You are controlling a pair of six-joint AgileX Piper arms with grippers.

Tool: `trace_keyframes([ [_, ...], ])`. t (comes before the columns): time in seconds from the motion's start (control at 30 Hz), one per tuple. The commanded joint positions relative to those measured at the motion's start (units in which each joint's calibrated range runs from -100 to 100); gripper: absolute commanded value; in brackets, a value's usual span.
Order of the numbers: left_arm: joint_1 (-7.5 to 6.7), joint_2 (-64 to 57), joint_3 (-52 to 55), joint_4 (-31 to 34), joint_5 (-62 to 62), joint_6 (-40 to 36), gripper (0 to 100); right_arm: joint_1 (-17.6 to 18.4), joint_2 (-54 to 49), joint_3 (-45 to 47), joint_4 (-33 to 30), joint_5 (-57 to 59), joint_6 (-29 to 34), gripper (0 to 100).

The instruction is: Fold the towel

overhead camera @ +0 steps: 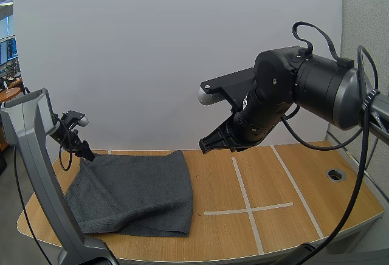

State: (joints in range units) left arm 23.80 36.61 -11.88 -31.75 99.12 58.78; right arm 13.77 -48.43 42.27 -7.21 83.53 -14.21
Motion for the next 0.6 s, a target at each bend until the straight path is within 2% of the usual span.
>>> trace_keyframes([
  [0.0,0.44,1.81,-0.94,-0.11,0.88,-0.11,100,-0.17,-0.53,0.22,0.08,0.29,-0.3,0],
  [0.2,1.22,2.13,-3.0,-1.54,0.88,-0.13,100,-0.17,-0.53,0.22,0.08,0.29,-0.3,0],
  [0.57,1.15,3.52,-3.16,-1.91,0.88,-0.91,100,-0.17,-0.53,0.22,0.08,0.29,-0.3,0],
])
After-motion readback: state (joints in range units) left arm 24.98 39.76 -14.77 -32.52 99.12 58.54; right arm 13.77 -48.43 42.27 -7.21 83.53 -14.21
